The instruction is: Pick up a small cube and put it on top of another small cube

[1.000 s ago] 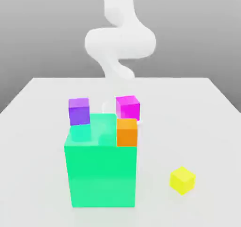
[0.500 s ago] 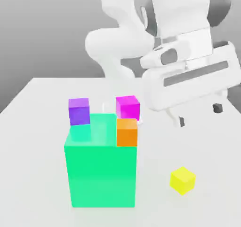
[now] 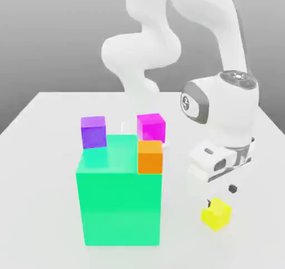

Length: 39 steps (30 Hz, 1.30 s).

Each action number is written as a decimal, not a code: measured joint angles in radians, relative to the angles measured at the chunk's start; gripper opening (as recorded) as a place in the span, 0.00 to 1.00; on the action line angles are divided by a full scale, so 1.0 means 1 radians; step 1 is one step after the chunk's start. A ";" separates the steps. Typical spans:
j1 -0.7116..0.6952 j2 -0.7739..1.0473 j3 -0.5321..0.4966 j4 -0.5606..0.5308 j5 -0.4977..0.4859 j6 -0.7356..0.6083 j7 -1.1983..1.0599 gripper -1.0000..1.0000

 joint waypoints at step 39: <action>-0.124 -0.232 -0.056 0.081 -0.197 -0.240 0.001 0.00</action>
